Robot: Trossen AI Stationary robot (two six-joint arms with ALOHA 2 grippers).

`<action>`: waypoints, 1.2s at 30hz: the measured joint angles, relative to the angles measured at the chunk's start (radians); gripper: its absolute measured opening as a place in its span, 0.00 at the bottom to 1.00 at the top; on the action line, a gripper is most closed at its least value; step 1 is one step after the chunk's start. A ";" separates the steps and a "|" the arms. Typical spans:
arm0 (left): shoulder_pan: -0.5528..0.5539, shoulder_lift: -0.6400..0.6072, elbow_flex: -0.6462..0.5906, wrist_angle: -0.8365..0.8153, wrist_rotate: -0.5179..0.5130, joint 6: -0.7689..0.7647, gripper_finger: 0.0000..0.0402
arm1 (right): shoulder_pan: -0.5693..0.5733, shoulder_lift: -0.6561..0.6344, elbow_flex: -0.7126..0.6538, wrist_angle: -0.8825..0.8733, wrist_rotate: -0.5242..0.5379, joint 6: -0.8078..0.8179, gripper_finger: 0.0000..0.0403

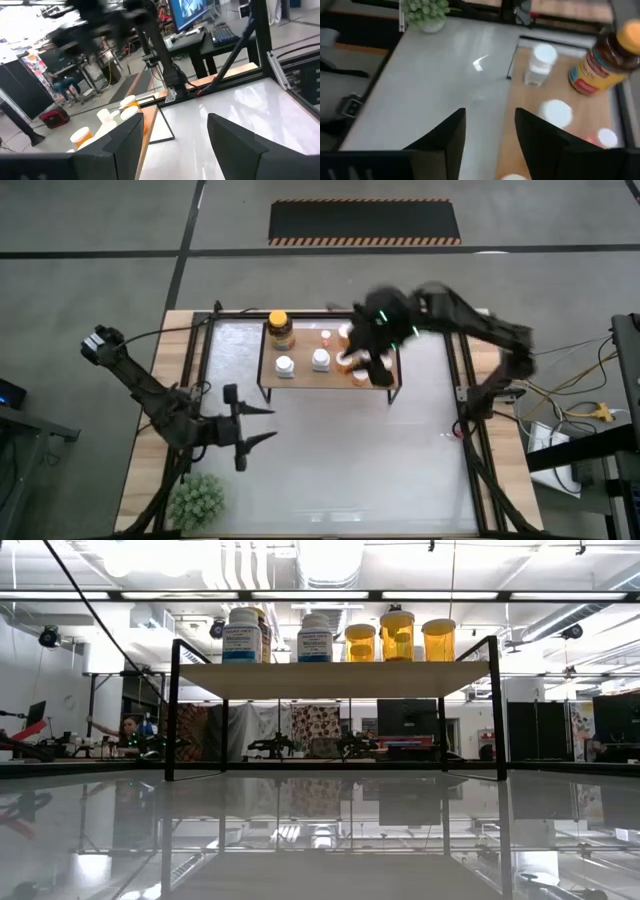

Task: Pick and place medicine bottles onto shelf by color
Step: Return to Home Position

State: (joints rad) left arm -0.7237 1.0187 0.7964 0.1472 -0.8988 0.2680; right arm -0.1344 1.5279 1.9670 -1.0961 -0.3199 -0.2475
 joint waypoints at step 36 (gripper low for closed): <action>0.109 -0.677 -0.704 0.367 0.088 0.030 0.00 | 0.392 -1.298 -1.732 1.334 0.488 -0.254 0.02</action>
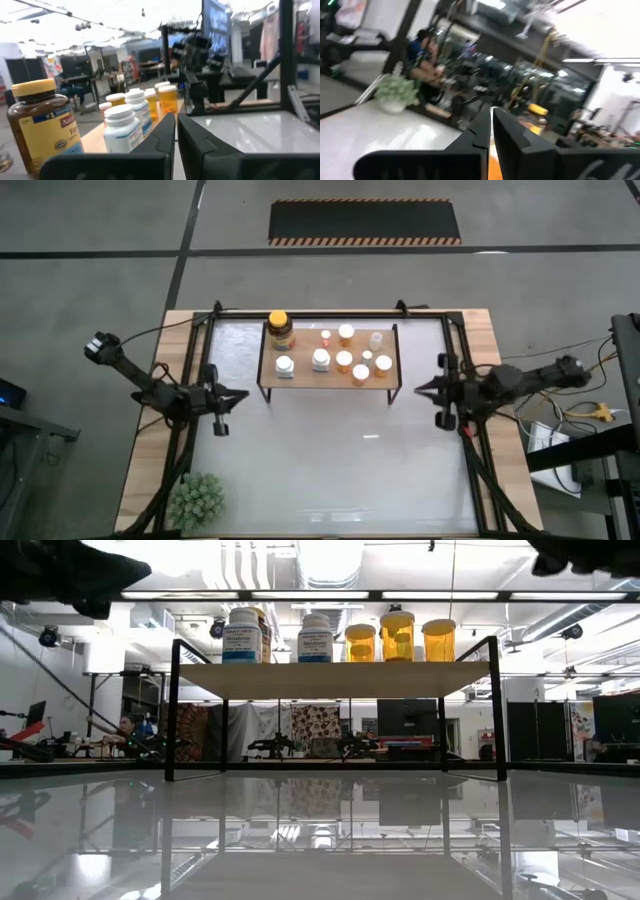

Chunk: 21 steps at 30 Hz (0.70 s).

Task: Pick and place medicine bottles onto shelf by color
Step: Return to Home Position

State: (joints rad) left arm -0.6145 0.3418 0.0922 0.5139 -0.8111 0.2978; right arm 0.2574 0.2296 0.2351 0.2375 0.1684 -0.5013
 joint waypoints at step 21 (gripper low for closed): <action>0.015 -0.296 -0.085 -0.156 -0.086 0.106 0.00 | -0.178 -0.219 -0.221 0.025 0.038 0.240 0.02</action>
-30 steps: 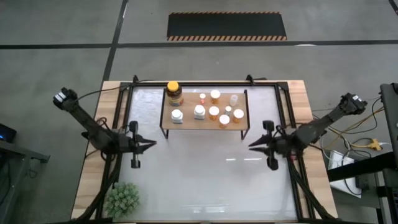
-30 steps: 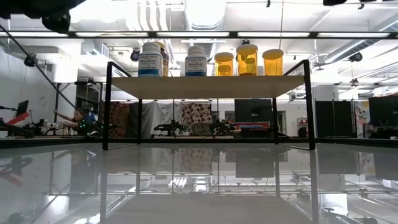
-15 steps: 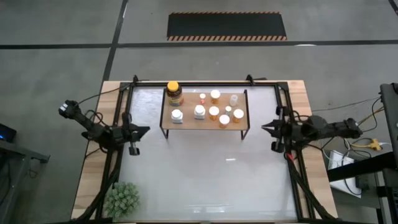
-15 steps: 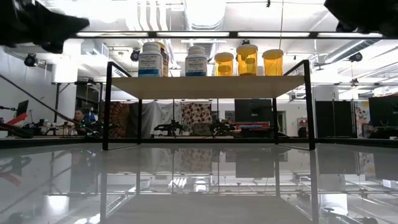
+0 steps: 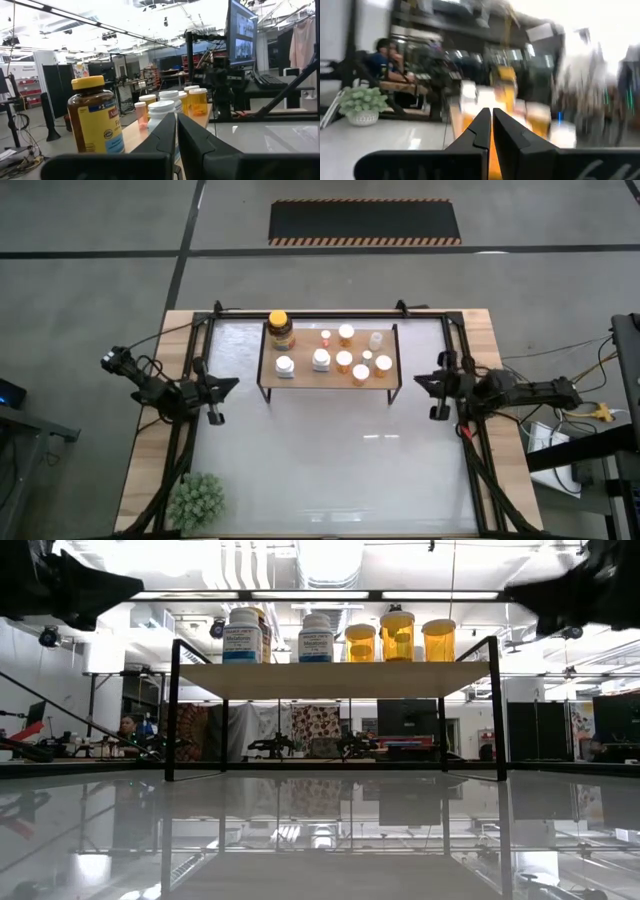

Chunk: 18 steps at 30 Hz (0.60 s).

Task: Pick and place medicine bottles onto shelf by color
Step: Return to Home Position

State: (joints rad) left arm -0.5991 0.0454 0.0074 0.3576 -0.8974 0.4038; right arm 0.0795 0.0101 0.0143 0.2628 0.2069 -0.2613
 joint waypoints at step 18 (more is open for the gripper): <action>0.000 0.073 -0.002 0.001 0.001 0.000 0.00 | 0.000 0.072 0.002 -0.219 0.081 0.419 0.02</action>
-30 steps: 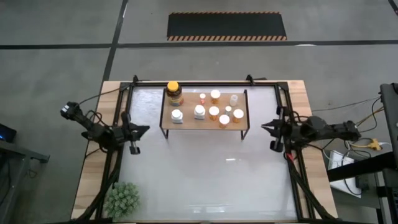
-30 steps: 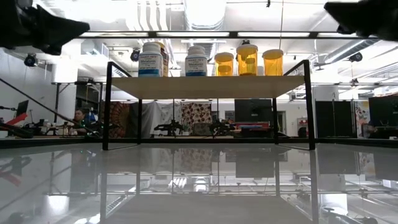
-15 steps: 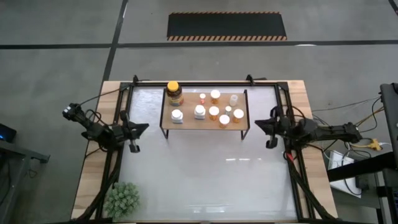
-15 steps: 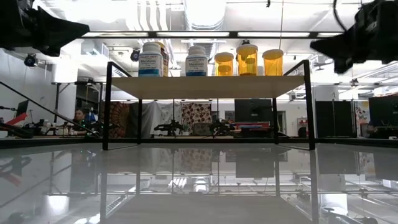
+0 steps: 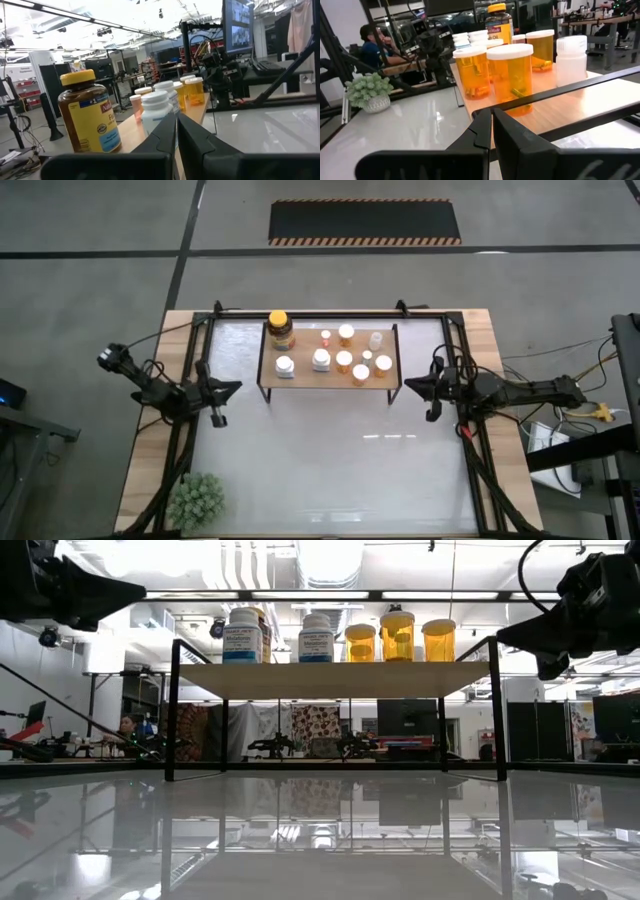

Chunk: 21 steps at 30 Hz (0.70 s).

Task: Pick and place medicine bottles onto shelf by color
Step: Return to Home Position

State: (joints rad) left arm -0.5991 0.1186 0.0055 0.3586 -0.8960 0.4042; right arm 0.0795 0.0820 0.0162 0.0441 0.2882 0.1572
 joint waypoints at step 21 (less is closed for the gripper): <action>0.000 0.105 -0.001 -0.002 0.001 0.000 0.00 | 0.000 -0.001 0.000 -0.002 0.000 0.000 0.02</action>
State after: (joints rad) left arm -0.5992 0.2237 0.0044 0.3569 -0.8955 0.4042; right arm 0.0795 0.0811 0.0162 0.0422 0.2882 0.1570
